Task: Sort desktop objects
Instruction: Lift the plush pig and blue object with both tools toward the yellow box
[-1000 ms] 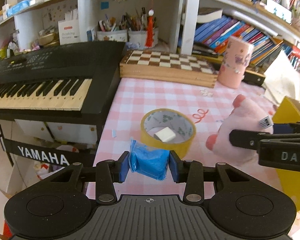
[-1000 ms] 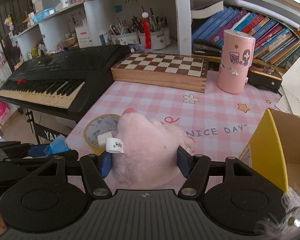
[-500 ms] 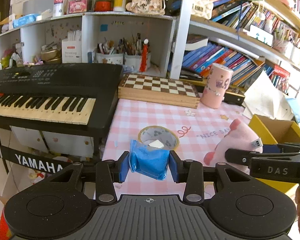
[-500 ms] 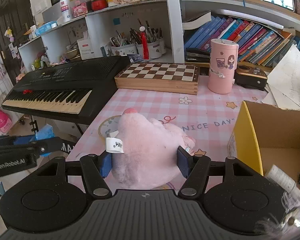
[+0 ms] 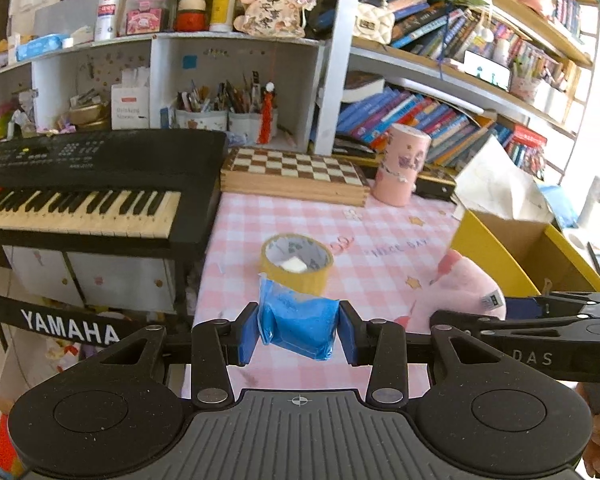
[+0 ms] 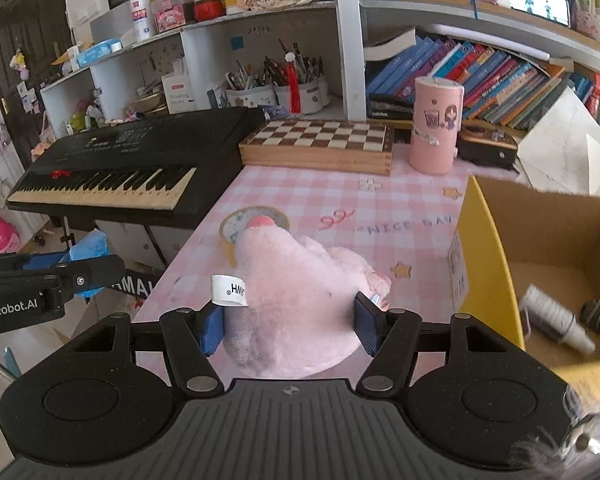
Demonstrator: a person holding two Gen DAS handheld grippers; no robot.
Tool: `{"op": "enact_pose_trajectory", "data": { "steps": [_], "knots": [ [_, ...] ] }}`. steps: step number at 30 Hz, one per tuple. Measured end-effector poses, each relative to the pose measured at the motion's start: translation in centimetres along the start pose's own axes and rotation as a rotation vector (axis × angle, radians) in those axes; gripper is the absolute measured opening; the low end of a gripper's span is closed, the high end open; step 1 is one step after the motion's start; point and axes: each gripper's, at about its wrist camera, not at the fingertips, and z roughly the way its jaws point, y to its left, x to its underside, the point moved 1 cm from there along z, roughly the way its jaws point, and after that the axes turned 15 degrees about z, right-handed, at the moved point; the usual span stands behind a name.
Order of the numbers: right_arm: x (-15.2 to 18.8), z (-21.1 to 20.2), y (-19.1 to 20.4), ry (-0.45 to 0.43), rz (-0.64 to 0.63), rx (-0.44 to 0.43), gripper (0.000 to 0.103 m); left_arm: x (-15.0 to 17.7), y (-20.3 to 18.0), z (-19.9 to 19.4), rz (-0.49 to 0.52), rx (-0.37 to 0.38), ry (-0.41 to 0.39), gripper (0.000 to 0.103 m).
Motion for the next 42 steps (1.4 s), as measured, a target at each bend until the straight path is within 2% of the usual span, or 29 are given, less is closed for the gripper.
{"op": "enact_pose_trajectory", "data": {
  "steps": [22, 42],
  "knots": [
    [7.8, -5.4, 1.5, 0.029, 0.101, 0.05, 0.061, 5.1, -1.0, -5.5, 0.038, 0.08, 0.037, 0.039],
    [12.1, -8.7, 1.3, 0.037, 0.157, 0.092, 0.061, 6.6, -2.8, -7.1, 0.09, 0.157, 0.041, 0.039]
  ]
}}
